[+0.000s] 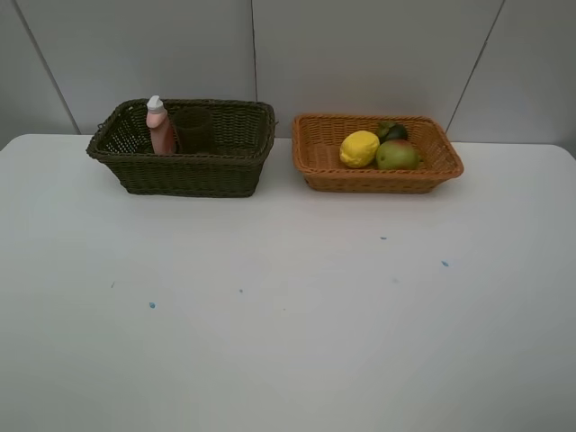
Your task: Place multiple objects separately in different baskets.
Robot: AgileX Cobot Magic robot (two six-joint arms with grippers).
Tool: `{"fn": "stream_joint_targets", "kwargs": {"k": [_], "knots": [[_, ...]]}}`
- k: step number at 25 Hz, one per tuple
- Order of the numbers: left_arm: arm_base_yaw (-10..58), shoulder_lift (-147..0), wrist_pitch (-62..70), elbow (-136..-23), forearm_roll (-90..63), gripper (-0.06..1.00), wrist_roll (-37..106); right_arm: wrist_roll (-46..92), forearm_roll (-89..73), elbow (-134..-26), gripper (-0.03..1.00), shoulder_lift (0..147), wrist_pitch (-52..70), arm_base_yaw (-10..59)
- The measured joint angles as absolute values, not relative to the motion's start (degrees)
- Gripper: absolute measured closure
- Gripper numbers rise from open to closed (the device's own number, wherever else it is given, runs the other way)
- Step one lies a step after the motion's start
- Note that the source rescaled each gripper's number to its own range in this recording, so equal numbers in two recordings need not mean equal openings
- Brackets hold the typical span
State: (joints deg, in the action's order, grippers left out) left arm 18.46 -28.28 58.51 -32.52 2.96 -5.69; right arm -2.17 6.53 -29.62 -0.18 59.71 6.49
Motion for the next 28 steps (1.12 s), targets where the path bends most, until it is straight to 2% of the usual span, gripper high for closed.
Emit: {"fn": "stream_joint_targets", "kwargs": {"k": [6, 23, 28], "knots": [[18.0, -19.5, 59.0, -26.1, 2.7, -0.06, -5.7, -2.2, 6.5, -29.6, -0.03, -0.2, 59.7, 6.5], [1.2, -0.7, 61.3, -24.0, 2.7, -0.06, -5.6, -2.2, 6.5, -29.6, -0.03, -0.2, 59.7, 6.5], [-1.3, 0.3, 61.4, -24.0, 2.7, -0.06, -5.6, -2.2, 6.5, -29.6, -0.03, -0.2, 59.7, 6.5]]}}
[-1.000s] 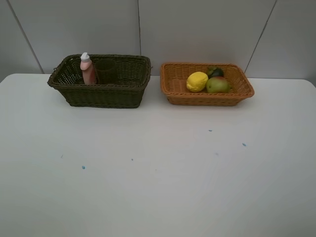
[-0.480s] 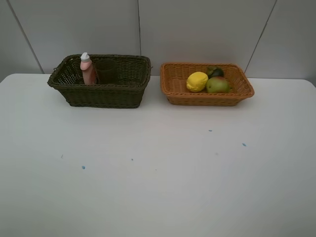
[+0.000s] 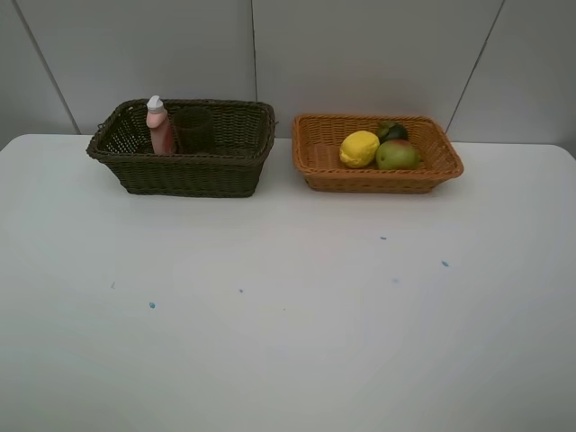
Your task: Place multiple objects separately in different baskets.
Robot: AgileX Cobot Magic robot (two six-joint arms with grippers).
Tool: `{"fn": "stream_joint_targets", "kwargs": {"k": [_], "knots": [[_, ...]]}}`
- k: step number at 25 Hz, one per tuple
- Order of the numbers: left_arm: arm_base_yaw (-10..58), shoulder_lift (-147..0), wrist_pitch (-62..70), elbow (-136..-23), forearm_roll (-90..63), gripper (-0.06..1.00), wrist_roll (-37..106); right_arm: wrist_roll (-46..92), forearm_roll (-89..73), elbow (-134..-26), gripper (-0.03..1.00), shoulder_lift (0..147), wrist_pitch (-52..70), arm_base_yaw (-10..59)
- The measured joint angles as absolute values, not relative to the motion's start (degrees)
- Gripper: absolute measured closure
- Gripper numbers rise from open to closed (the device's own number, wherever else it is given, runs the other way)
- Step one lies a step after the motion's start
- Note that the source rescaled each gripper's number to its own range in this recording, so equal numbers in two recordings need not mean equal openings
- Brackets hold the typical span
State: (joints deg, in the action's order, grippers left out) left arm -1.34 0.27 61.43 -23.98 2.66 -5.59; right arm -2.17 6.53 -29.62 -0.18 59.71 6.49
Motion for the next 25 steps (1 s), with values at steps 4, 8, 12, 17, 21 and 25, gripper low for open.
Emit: {"fn": "stream_joint_targets", "kwargs": {"k": [4, 8, 12, 17, 21, 25], "knots": [[-2.1, 0.3, 61.4, -24.0, 2.7, -0.06, -5.6, -2.2, 6.5, -29.6, -0.03, -0.2, 59.7, 6.5], [-2.2, 0.3, 61.4, -24.0, 2.7, -0.06, -5.6, -2.2, 6.5, -29.6, -0.03, -0.2, 59.7, 6.5], [-2.2, 0.3, 61.4, -24.0, 2.7, -0.06, -5.6, -2.2, 6.5, -29.6, -0.03, -0.2, 59.7, 6.5], [-2.2, 0.3, 61.4, -24.0, 2.7, -0.06, -5.6, -2.2, 6.5, -29.6, -0.03, -0.2, 59.7, 6.5], [-2.2, 0.3, 61.4, -24.0, 2.7, -0.06, -5.6, -2.2, 6.5, -29.6, -0.03, -0.2, 59.7, 6.5], [-2.2, 0.3, 61.4, -24.0, 2.7, -0.06, -5.6, -2.2, 6.5, -29.6, -0.03, -0.2, 59.7, 6.5]]}}
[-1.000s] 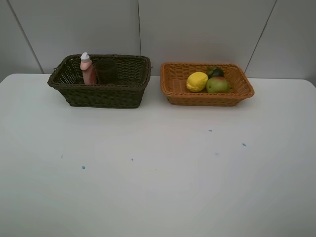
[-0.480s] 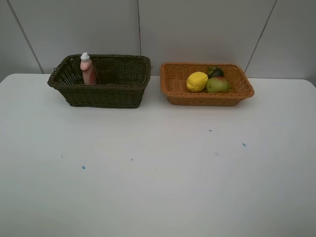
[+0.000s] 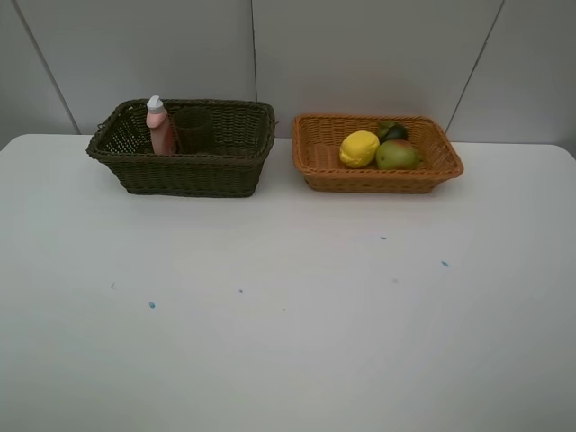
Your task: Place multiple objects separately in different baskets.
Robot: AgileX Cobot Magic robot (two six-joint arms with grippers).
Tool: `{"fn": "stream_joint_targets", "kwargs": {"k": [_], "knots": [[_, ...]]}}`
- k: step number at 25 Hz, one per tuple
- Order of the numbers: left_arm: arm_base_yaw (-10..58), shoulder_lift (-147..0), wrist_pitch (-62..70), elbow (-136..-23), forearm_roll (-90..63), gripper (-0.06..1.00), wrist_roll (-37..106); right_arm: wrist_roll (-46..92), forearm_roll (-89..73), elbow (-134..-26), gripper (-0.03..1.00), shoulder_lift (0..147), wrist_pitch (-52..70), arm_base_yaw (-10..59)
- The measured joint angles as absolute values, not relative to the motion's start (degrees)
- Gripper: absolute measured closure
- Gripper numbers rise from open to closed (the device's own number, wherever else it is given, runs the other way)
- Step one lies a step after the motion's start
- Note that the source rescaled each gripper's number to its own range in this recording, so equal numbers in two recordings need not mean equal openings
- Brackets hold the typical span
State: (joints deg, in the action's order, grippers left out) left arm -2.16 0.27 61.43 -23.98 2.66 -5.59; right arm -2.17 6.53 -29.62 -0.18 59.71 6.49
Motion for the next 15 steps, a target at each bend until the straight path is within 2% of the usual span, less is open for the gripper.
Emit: {"fn": "stream_joint_targets", "kwargs": {"k": [15], "knots": [[-2.2, 0.3, 61.4, -24.0, 2.7, -0.06, -5.6, -2.2, 6.5, -29.6, -0.03, -0.2, 59.7, 6.5]]}}
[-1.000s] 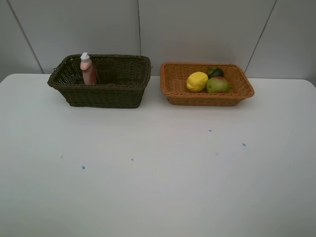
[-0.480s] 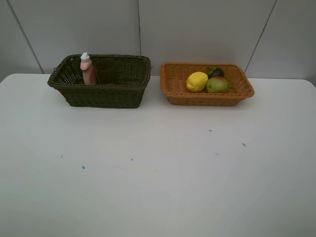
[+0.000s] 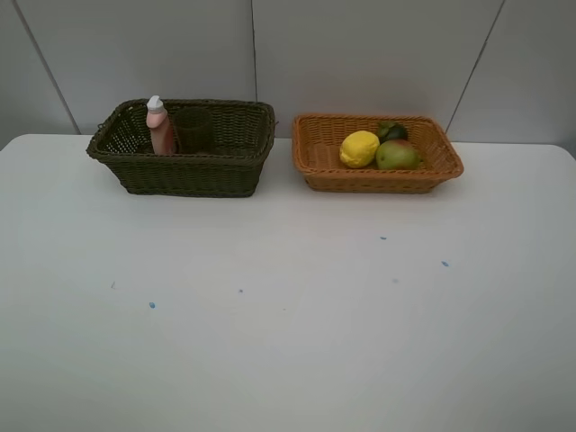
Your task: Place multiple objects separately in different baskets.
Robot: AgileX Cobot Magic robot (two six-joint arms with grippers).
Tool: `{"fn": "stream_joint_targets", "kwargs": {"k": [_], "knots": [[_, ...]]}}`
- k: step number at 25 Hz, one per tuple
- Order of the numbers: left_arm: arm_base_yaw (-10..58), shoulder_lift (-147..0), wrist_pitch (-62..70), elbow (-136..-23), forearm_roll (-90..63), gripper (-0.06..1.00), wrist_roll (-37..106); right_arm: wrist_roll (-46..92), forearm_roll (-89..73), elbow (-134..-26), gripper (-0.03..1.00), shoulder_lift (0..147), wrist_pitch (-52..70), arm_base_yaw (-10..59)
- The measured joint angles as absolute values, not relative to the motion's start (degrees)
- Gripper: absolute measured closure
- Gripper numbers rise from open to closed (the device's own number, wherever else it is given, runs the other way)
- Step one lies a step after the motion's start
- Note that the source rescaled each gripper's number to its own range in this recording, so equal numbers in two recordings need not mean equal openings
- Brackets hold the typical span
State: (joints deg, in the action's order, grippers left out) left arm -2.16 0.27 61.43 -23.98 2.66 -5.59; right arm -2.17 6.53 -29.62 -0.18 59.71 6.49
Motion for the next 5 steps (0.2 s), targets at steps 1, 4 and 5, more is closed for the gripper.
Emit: {"fn": "stream_joint_targets", "kwargs": {"k": [1, 4, 5], "knots": [[-2.2, 0.3, 61.4, -24.0, 2.7, -0.06, -5.6, -2.2, 6.5, -29.6, -0.03, -0.2, 59.7, 6.5], [-2.2, 0.3, 61.4, -24.0, 2.7, -0.06, -5.6, -2.2, 6.5, -29.6, -0.03, -0.2, 59.7, 6.5], [-2.2, 0.3, 61.4, -24.0, 2.7, -0.06, -5.6, -2.2, 6.5, -29.6, -0.03, -0.2, 59.7, 6.5]]}}
